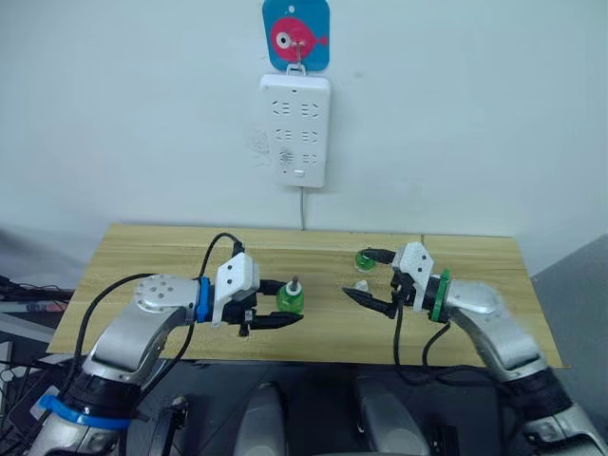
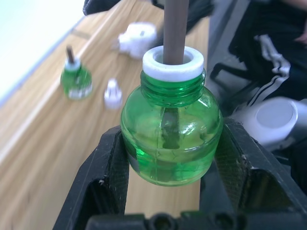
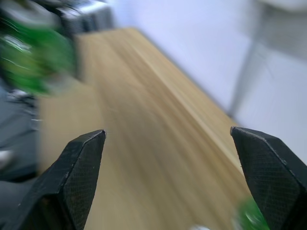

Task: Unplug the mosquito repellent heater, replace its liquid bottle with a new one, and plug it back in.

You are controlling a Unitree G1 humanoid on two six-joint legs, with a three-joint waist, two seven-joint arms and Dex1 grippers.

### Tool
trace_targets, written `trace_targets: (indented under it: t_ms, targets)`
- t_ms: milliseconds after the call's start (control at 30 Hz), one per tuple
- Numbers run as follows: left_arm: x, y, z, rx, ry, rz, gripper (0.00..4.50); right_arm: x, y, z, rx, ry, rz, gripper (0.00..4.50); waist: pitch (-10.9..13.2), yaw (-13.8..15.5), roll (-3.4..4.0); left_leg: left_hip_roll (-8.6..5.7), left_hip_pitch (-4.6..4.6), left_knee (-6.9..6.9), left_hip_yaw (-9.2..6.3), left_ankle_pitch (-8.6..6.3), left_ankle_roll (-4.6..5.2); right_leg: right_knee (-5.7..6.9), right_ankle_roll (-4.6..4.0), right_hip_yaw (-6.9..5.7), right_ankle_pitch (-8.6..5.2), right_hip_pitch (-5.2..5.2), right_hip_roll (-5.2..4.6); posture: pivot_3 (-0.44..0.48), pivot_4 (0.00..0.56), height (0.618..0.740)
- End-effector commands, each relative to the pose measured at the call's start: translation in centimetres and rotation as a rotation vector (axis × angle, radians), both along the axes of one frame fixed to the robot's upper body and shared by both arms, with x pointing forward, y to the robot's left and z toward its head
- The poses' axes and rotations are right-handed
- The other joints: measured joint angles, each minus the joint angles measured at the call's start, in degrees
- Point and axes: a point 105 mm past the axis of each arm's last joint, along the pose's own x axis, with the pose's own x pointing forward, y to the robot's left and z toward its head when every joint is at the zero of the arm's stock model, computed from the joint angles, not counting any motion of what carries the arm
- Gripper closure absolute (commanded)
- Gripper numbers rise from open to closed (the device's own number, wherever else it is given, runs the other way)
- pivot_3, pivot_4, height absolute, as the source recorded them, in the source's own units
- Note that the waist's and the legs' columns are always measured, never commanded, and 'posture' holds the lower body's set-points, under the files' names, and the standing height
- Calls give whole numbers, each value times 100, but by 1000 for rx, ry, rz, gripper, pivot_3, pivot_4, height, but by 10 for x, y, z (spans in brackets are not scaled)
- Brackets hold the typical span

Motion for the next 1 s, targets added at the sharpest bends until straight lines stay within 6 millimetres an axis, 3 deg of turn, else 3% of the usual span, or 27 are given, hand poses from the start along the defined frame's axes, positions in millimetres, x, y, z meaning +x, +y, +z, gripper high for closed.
trace_targets:
  t_ms: [33,200,400,500,767,800,1000]
  targets:
    - [0,-14,11,-49,-15,-71,2218,-24,18,31,38,58,152,52,-2,-37,-3,1,0,0,0,0,0,-1,3,0,-2,0,1,-138,222,725]
    - [7,-29,21,-77,-40,-121,2218,-21,32,51,70,53,173,52,-3,-40,-6,-1,-4,6,2,0,0,-1,9,1,-4,-2,1,-148,209,725]
    - [11,-34,24,-79,-62,-138,2218,-16,41,50,80,41,159,52,-3,-78,-6,-2,-18,3,2,0,0,-1,-9,-1,6,-20,-1,-149,199,725]
    - [10,-36,27,-82,-74,-149,2218,-15,43,50,89,36,155,641,-3,-84,-6,-1,-20,1,1,0,0,1,-11,-2,8,-25,-1,-145,194,725]
    - [9,-38,29,-82,-84,-158,2218,-15,45,46,64,10,156,3504,-4,-94,-7,-2,-21,2,2,0,0,2,-9,-2,7,-25,-2,-143,187,725]
    - [9,-38,30,-83,-84,-159,2218,-14,46,46,62,8,156,3664,-4,-95,-7,-2,-21,2,2,0,0,2,-9,-2,7,-26,-2,-144,187,725]
    - [6,-41,32,-96,-105,-174,2218,-14,45,46,61,-12,155,3663,-5,-105,-7,-2,-21,2,2,0,0,2,-10,-2,8,-26,-2,-143,184,725]
